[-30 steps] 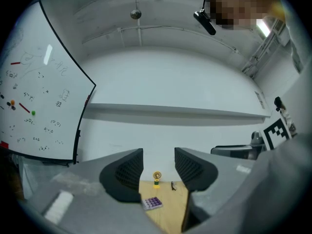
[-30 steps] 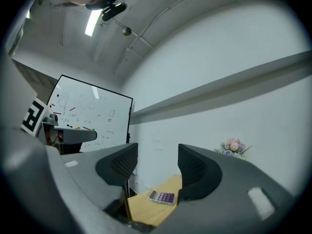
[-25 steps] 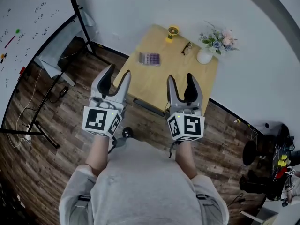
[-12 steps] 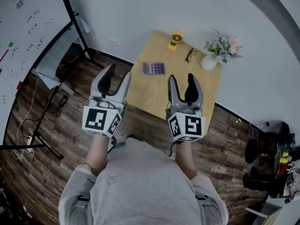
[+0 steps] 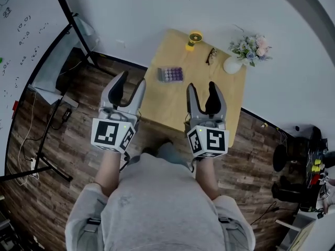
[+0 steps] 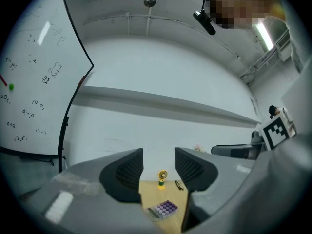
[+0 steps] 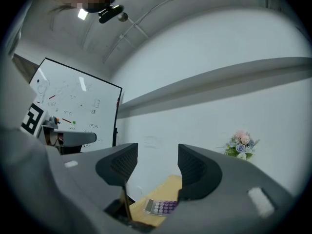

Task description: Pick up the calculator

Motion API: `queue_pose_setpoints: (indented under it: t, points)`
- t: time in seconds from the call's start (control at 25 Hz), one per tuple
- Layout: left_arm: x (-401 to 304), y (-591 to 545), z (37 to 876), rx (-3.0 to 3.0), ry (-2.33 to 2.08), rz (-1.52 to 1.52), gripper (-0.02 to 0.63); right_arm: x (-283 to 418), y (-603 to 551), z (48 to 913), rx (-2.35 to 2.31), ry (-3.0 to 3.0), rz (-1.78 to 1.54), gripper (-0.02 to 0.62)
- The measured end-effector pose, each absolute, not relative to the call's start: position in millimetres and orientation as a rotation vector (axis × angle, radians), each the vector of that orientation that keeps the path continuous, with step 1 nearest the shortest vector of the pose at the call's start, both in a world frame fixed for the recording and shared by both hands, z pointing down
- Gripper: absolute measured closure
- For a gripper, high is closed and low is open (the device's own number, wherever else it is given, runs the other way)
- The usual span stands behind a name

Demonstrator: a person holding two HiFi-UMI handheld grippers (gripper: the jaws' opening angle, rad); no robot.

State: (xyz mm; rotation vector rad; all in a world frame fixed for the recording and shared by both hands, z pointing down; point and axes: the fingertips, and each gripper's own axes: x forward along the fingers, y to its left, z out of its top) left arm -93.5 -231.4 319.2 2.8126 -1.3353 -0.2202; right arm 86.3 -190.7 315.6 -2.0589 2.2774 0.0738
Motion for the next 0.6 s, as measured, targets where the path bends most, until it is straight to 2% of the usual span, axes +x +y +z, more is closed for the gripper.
queue_pose_setpoints:
  t: [0.6]
  points:
    - [-76,-287,321,2.784,-1.346,-0.235,0.408,106,-250,314,-2.057,2.310,0.068,0.347]
